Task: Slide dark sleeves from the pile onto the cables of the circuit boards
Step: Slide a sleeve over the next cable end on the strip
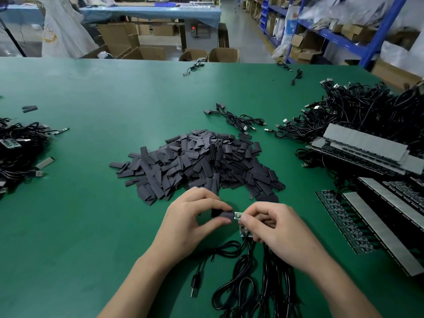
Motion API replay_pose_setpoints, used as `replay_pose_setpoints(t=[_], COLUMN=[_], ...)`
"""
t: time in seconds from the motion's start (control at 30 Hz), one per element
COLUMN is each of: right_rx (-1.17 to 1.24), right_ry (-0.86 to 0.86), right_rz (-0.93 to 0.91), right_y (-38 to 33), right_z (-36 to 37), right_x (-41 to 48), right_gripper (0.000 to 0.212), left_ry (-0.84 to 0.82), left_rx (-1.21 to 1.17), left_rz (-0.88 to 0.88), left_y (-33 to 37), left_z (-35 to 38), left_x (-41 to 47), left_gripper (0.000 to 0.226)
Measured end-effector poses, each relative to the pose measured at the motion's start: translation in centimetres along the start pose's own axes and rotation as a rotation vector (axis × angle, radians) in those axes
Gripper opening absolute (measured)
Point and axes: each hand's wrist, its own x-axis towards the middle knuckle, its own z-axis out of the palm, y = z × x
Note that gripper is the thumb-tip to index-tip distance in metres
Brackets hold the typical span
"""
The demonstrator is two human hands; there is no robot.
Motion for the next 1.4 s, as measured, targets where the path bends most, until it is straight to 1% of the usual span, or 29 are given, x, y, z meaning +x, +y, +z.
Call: replay_pose_setpoints(t=[0.1,0.27,0.5,0.73,0.8,0.9,0.97,1.07,1.17,1.27,1.4], right_rx=[-0.043,-0.009,-0.009,-0.001,0.023,0.061,0.101,0.184,0.246,0.263,0.286], right_ry=[0.011,-0.032,-0.052,-0.073,-0.077,-0.081,-0.081,-0.065,-0.031,-0.007,0.014], right_rz=[-0.016,0.026,0.016,0.007,0.008,0.007,-0.001,-0.006,-0.008,0.001,0.018], right_y=[0.0,0.1,0.1,0.3,0.2,0.1,0.2,0.4,0.3,0.3,0.3], right_z=[-0.3,-0.2,0.1,0.1,0.1,-0.2,-0.4,-0.1,0.2,0.4,0.7], right_x=[0.0,0.1,0.1,0.0,0.1,0.1,0.2,0.3,0.4,0.4,0.5], right_gripper=[0.019,0.017,0.015,0.014,0.014,0.026,0.023,0.020,0.021,0.021,0.019], left_ry=[0.022,0.027,0.023,0.028,0.039,0.086,0.130,0.234,0.306,0.313,0.313], left_rx=[0.021,0.033,0.046,0.063,0.055,0.010,-0.014,-0.059,-0.102,-0.083,-0.010], left_rz=[0.008,0.064,0.137,0.168,0.159,0.127,0.090,-0.012,-0.044,-0.043,-0.019], left_y=[0.1,0.2,0.3,0.3,0.3,0.2,0.2,0.4,0.4,0.4,0.4], left_z=[0.0,0.2,0.6,0.7,0.7,0.6,0.7,0.7,0.7,0.8,1.0], left_x=[0.0,0.0,0.0,0.1,0.1,0.0,-0.1,0.0,0.0,-0.1,-0.2], left_gripper=[0.020,0.018,0.019,0.019,0.018,0.020,0.025,0.036,0.031,0.027,0.028])
